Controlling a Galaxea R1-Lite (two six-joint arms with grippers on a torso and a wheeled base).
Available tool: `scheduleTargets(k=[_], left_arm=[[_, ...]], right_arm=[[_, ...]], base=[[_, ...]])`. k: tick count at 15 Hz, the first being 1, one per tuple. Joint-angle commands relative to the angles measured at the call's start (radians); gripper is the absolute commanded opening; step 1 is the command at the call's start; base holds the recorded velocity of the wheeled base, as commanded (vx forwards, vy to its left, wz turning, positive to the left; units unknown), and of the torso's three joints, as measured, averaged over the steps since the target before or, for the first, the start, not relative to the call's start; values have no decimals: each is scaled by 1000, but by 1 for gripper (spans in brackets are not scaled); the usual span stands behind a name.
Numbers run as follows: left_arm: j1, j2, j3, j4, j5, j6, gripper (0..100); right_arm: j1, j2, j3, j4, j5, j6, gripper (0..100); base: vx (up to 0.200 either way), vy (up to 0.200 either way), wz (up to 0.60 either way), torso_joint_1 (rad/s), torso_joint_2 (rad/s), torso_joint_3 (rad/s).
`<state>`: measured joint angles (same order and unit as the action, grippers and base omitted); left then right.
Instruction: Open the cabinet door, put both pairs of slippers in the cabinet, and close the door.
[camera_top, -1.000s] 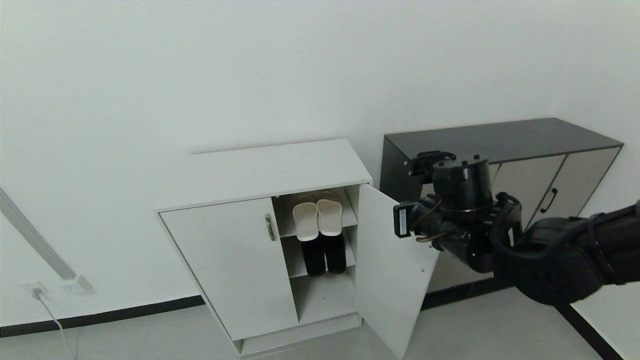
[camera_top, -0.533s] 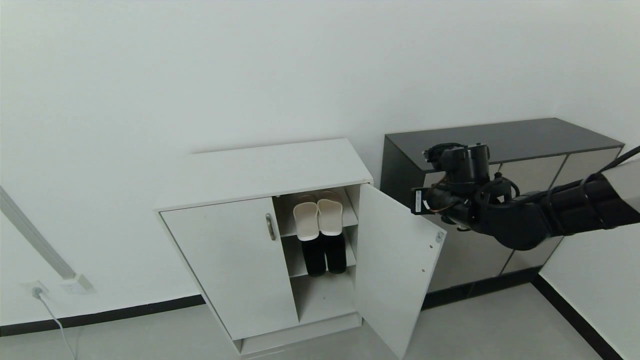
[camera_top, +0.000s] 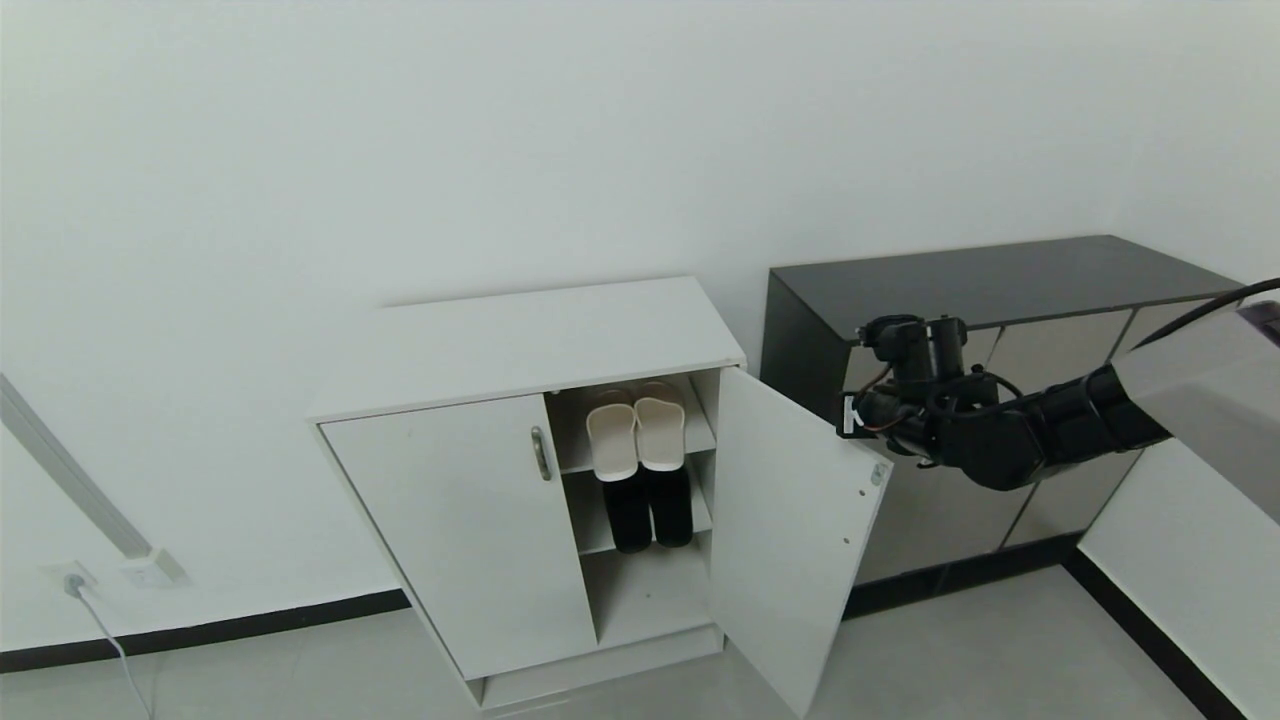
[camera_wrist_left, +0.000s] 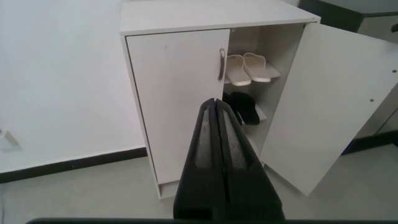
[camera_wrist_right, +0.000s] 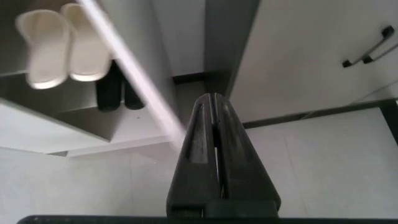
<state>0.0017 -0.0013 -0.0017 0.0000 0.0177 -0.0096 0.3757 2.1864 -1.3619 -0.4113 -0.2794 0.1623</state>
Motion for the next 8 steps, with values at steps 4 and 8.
scheduleTargets(k=[4, 8], left_arm=[[1, 1, 0, 0, 1, -1, 0], [0, 1, 0, 0, 1, -1, 0]], right_arm=[[-3, 36, -5, 3, 0, 0, 0], [11, 33, 7, 5, -1, -1, 0]], base=[[0, 0, 0, 0, 0, 0], [0, 0, 0, 0, 0, 0]])
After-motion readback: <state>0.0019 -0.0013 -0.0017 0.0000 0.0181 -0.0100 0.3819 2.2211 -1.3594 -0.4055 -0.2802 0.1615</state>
